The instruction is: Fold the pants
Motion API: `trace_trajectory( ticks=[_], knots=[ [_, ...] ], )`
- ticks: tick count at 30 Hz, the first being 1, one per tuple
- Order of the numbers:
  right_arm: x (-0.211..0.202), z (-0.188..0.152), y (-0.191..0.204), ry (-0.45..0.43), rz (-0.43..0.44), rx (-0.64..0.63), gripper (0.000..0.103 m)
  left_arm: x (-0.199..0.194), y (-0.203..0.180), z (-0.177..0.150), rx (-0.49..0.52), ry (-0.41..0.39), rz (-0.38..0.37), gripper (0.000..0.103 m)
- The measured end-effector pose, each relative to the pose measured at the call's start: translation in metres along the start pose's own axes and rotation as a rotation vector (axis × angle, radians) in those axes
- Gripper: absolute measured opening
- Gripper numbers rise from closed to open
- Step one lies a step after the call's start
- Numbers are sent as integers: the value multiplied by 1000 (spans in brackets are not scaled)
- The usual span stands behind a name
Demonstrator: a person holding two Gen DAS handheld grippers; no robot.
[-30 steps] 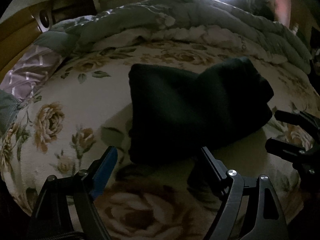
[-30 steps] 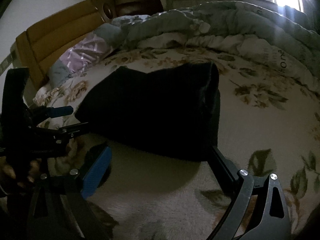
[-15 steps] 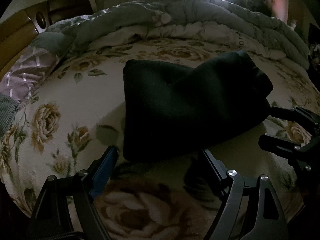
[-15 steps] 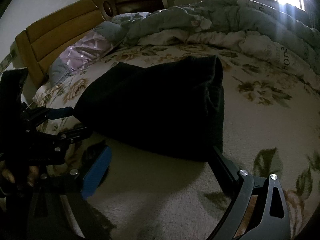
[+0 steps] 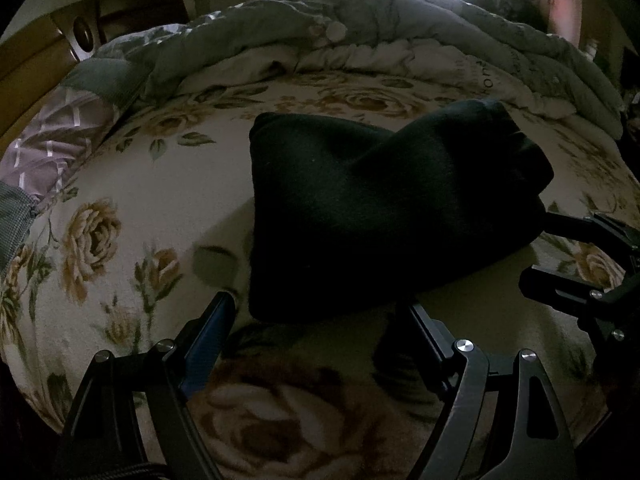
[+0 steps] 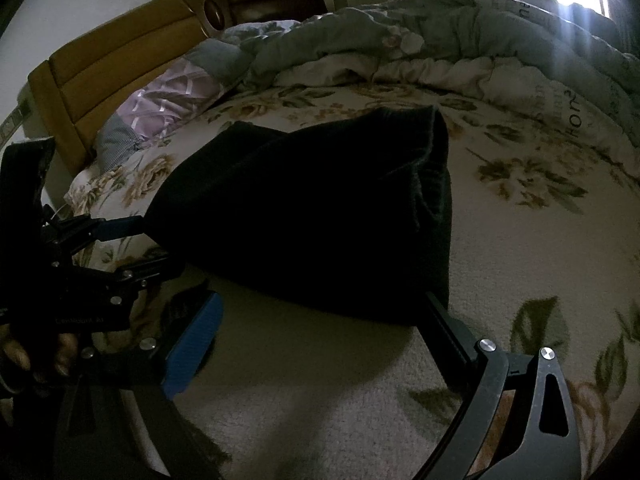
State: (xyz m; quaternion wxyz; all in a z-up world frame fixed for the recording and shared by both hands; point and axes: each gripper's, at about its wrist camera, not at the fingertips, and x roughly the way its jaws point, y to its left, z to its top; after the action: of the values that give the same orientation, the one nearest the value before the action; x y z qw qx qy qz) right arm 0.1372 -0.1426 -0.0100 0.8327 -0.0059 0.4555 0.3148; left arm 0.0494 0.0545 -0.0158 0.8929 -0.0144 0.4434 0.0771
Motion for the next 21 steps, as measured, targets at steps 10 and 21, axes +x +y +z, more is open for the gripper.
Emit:
trace_trajectory(
  ticks=[10, 21],
  knots=[
    [0, 1, 0, 2, 1, 0, 96, 1, 0, 1, 3, 7, 2, 83],
    [1, 2, -2, 3, 2, -1, 97, 1, 2, 2, 4, 7, 5, 83]
  ],
)
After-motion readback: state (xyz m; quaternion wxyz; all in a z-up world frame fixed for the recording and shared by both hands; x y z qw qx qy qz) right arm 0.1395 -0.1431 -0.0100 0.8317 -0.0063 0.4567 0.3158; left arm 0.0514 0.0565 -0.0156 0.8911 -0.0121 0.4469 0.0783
